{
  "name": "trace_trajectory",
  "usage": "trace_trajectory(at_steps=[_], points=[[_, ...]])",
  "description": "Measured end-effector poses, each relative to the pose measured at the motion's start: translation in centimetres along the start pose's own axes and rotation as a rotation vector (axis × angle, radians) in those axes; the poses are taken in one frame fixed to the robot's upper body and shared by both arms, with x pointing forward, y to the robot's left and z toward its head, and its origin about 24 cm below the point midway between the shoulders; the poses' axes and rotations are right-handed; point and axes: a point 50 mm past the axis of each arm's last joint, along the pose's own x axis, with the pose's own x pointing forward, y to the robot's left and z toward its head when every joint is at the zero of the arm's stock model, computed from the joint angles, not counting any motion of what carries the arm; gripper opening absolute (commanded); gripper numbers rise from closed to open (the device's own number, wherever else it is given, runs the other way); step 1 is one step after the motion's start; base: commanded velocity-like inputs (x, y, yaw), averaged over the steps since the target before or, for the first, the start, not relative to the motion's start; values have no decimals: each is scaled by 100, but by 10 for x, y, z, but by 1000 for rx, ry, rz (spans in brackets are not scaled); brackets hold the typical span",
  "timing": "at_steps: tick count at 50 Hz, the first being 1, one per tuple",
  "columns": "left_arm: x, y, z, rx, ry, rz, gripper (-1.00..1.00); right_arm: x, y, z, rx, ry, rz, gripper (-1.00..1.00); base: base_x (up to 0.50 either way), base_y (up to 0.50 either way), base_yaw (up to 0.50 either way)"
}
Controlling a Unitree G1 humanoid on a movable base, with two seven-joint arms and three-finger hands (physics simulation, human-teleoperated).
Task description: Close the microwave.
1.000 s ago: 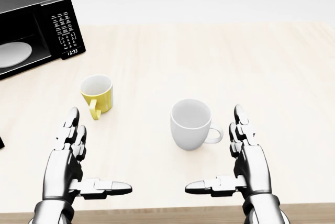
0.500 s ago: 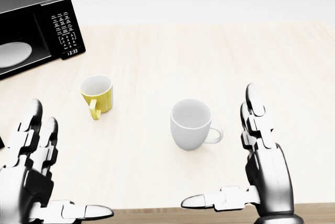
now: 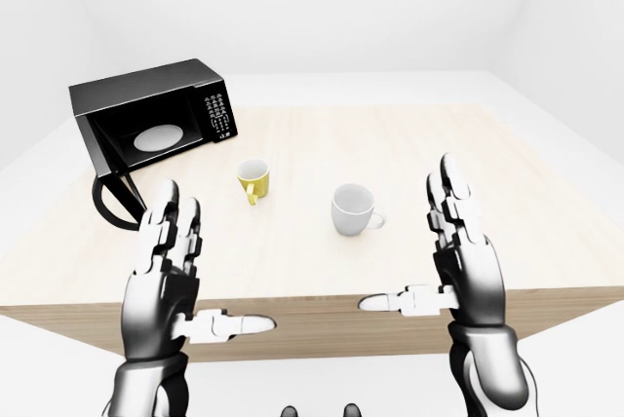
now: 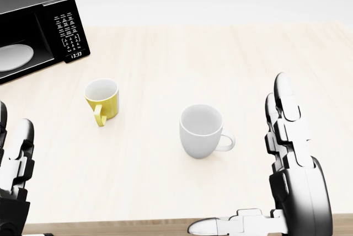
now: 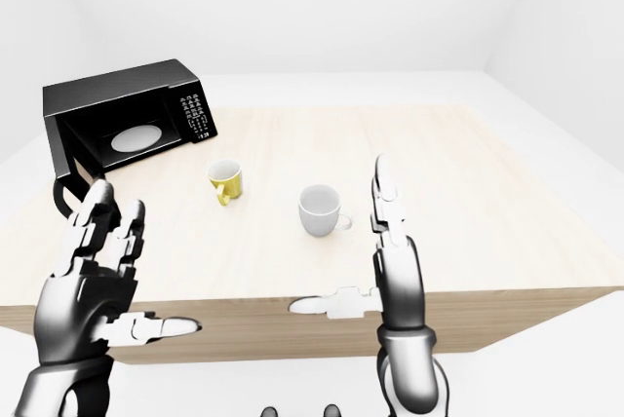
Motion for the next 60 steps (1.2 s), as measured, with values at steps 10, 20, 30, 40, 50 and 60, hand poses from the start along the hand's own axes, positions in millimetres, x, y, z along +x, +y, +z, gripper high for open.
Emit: trace_trajectory(at_steps=[10, 20, 30, 40, 50, 60], points=[[-2, 1, 3, -7, -9, 0, 100, 0, -2, 1, -12, -3, -21, 100, 0, 0, 0], [-3, -1, 4, -17, -13, -10, 100, 0, -2, -1, -72, 4, -37, 100, 0, 48, 0], [-3, -1, 5, -19, -18, -14, 100, 0, -1, -2, -95, 7, -44, 100, 0, 50, 0], [-3, -1, 5, -19, -18, -15, 100, 0, -1, -3, -101, 10, -45, 100, 0, 50, 0], [-3, -1, 5, -18, -17, -17, 100, 0, 0, -4, -102, 14, -44, 100, 0, 50, 0], [-2, -1, 5, -17, -16, -18, 100, 0, 0, -5, -103, 17, -44, 100, 0, 50, 0]])
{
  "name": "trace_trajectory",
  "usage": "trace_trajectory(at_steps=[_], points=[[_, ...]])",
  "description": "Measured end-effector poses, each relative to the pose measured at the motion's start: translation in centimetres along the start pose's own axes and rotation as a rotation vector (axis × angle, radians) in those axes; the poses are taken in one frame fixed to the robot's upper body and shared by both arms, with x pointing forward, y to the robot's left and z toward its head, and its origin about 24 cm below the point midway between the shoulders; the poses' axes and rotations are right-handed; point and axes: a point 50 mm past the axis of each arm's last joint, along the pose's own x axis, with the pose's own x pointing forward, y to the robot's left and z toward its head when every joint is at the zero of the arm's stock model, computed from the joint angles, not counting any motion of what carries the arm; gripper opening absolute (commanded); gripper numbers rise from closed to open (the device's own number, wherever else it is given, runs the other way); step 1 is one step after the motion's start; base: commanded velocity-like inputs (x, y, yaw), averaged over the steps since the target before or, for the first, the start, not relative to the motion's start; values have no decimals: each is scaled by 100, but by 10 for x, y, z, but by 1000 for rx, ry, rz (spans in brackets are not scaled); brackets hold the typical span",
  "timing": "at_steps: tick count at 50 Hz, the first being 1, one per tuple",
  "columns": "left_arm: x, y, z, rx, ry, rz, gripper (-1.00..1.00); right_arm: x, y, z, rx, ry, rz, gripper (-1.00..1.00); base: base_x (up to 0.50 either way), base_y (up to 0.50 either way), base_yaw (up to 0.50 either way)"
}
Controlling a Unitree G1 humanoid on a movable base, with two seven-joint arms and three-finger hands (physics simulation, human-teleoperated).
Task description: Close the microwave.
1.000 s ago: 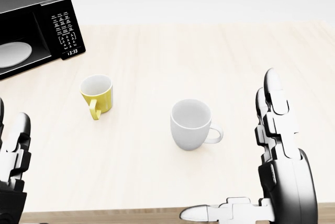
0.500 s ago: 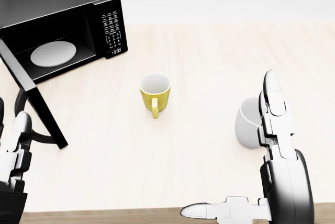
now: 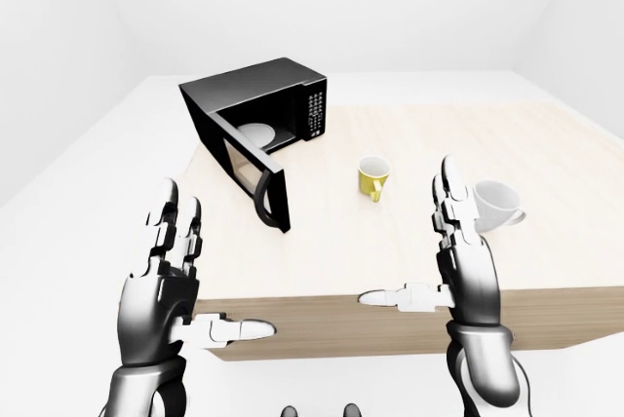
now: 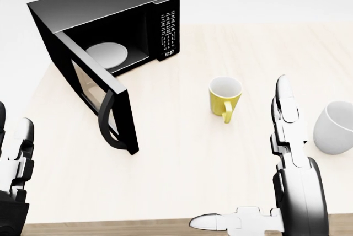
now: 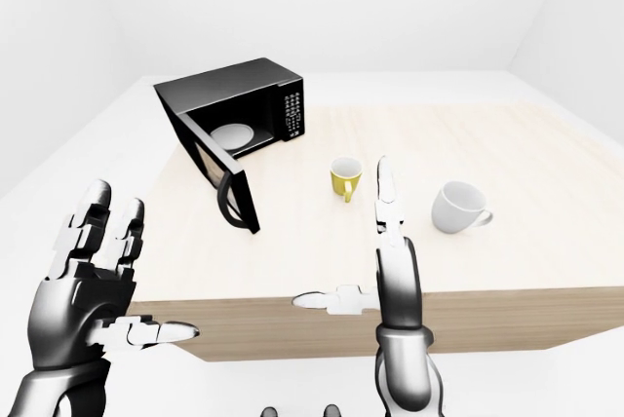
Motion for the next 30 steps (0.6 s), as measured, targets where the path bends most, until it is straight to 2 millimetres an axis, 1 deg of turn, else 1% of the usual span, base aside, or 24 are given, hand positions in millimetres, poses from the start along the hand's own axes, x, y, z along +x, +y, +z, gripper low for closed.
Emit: trace_trajectory(at_steps=[30], points=[[2, 0, -1, 3, -2, 0, 100, 1, 2, -3, -1, 9, 2, 100, 0, 50, 0]])
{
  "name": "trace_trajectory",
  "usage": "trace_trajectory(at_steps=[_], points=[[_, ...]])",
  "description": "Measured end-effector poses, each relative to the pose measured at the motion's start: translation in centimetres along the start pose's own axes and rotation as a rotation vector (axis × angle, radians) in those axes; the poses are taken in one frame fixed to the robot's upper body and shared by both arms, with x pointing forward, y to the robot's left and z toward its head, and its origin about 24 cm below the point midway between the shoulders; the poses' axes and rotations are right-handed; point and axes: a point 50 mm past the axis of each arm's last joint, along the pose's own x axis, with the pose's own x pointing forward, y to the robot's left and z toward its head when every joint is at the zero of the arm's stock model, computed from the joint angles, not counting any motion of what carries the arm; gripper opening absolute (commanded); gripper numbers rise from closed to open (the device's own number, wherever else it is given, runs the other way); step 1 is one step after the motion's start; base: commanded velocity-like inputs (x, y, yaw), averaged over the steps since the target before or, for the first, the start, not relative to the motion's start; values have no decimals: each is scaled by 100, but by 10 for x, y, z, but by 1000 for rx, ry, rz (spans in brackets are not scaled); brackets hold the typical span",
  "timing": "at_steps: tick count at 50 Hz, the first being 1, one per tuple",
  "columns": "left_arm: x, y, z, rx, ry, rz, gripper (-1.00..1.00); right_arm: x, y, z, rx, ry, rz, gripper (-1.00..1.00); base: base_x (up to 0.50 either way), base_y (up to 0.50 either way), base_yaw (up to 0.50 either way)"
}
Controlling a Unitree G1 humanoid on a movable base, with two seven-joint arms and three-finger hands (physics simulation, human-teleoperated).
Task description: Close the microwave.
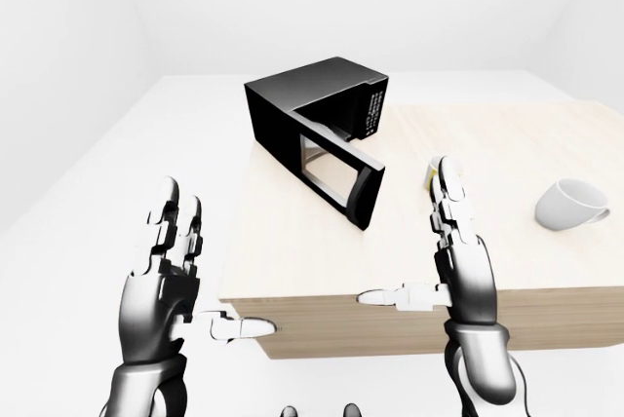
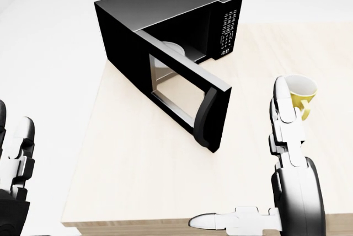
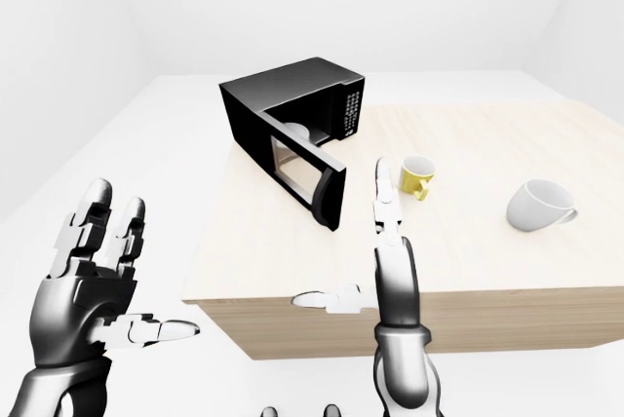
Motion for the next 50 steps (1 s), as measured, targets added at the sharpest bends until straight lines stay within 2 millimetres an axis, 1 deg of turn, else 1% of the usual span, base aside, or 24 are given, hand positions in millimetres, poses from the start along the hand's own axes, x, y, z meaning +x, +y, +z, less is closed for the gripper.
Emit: trace_trajectory(at_steps=[10, 37, 46, 50], points=[[0, 0, 0, 0, 2, -1, 100, 0, 0, -1, 1, 3, 0, 100, 0, 50, 0], [0, -1, -4, 12, 21, 10, 100, 1, -1, -5, 31, 21, -22, 100, 0, 0, 0], [1, -1, -2, 12, 9, 11, 100, 2, -2, -4, 30, 16, -30, 100, 0, 0, 0], [-1, 0, -1, 14, 9, 14, 100, 1, -2, -4, 29, 18, -32, 100, 50, 0, 0]])
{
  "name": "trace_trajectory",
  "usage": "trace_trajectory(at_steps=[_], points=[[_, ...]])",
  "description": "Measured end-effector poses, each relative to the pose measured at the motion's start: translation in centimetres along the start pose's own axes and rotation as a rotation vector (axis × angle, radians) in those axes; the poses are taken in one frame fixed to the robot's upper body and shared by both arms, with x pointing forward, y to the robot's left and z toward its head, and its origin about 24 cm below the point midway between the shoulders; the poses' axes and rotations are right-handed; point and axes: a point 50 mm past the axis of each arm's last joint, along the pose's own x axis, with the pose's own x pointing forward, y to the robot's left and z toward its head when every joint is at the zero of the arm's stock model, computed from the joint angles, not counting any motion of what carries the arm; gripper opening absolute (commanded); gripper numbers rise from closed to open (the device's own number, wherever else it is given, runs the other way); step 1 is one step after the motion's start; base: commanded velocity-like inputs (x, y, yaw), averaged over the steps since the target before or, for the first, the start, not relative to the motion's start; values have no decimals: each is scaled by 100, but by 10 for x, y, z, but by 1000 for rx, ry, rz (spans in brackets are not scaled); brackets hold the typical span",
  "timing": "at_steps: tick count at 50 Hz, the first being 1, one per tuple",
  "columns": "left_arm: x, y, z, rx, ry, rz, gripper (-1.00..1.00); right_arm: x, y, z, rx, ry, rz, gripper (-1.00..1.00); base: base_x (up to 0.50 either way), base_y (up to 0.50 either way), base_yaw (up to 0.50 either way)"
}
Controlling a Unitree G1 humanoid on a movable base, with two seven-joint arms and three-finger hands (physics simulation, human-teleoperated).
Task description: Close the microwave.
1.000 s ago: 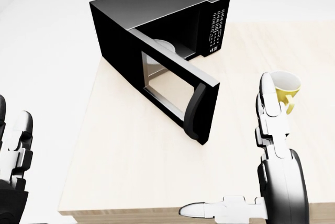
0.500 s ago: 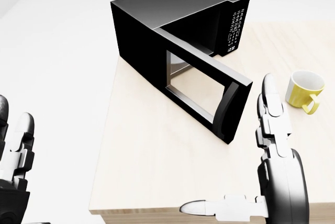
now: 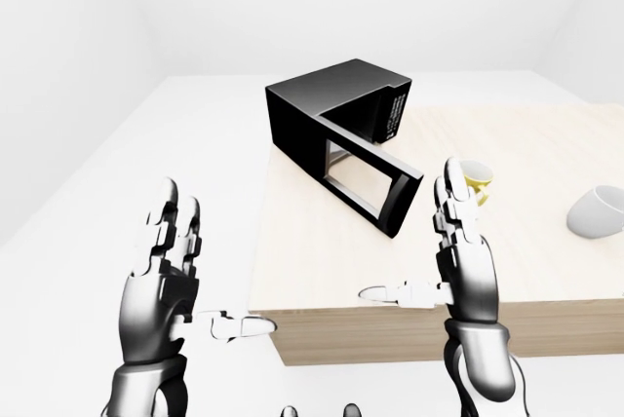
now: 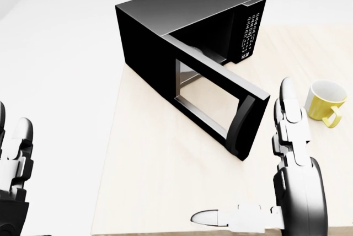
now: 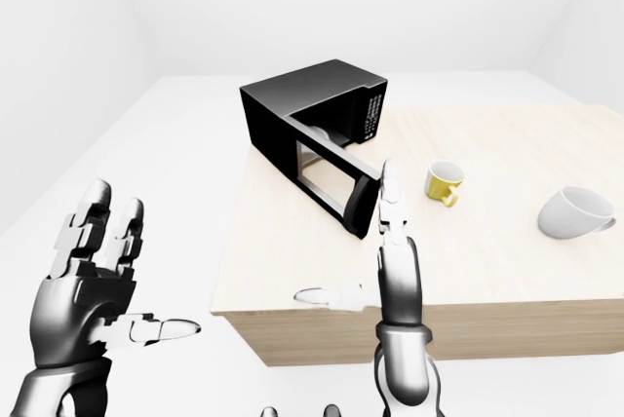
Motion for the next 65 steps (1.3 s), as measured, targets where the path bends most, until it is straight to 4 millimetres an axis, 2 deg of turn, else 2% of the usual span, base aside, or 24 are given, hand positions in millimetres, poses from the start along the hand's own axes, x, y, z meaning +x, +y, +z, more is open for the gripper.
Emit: trace_trajectory(at_steps=[24, 43, 65], points=[[2, 0, 5, -2, -30, 2, 100, 2, 1, 3, -1, -20, -4, 100, 49, 0, 0], [2, 2, 3, -16, -24, 8, 100, 0, -1, 1, -5, -8, -12, 100, 0, 1, 0], [1, 2, 3, -7, -20, 7, 100, 0, 1, 0, -16, -1, -14, 100, 0, 43, 0]])
